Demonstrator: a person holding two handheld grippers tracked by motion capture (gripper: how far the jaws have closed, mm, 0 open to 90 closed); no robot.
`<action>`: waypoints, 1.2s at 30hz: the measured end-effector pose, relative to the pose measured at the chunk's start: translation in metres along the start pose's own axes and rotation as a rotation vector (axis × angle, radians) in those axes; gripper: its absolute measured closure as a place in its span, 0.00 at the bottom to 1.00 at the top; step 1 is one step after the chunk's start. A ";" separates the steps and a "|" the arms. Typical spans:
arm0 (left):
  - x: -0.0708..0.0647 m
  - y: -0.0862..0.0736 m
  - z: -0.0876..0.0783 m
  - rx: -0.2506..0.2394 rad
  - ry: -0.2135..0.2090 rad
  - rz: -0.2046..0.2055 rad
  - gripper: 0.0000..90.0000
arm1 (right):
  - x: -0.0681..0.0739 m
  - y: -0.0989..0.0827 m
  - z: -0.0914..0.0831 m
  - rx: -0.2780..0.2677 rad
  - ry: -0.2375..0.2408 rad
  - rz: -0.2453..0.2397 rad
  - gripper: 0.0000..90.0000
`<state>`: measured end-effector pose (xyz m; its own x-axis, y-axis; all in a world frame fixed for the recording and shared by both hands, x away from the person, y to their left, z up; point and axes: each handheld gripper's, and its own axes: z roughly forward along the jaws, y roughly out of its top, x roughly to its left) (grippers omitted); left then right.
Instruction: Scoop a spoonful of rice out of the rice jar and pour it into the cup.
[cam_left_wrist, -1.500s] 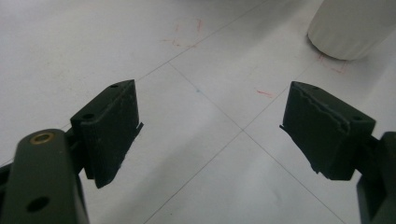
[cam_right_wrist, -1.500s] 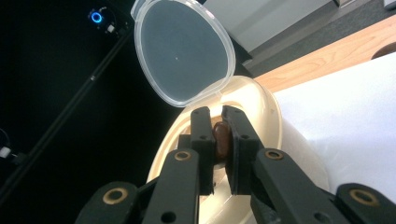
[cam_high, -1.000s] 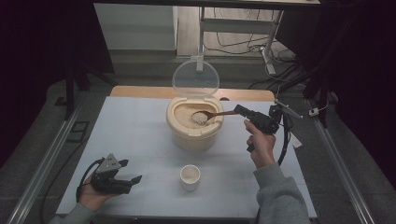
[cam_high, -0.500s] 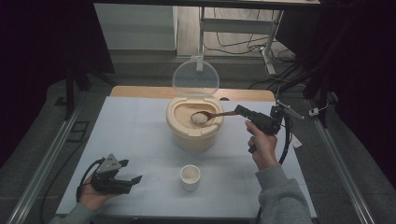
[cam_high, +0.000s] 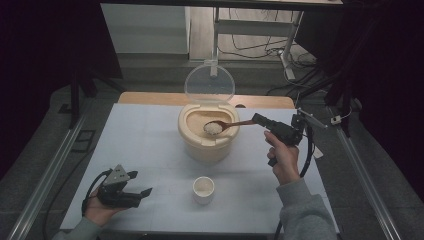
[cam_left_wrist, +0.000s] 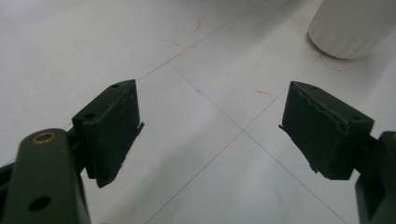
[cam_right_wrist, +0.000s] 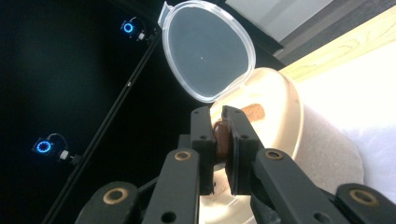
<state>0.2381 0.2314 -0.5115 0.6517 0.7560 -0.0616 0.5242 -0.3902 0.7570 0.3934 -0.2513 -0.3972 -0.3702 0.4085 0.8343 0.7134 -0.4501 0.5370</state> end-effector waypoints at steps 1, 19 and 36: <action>0.000 0.000 0.000 0.000 0.000 -0.001 0.21 | 0.000 -0.001 -0.001 0.003 0.002 0.005 0.92; 0.002 0.000 0.000 -0.001 -0.001 -0.008 0.21 | 0.004 -0.034 -0.018 0.155 0.052 -0.022 0.92; 0.002 0.000 0.001 0.004 -0.003 -0.008 0.21 | -0.011 -0.066 -0.020 0.296 0.011 -0.072 0.92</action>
<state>0.2394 0.2328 -0.5124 0.6491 0.7575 -0.0699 0.5317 -0.3860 0.7539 0.3379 -0.2421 -0.4396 -0.4314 0.4212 0.7978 0.8269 -0.1690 0.5363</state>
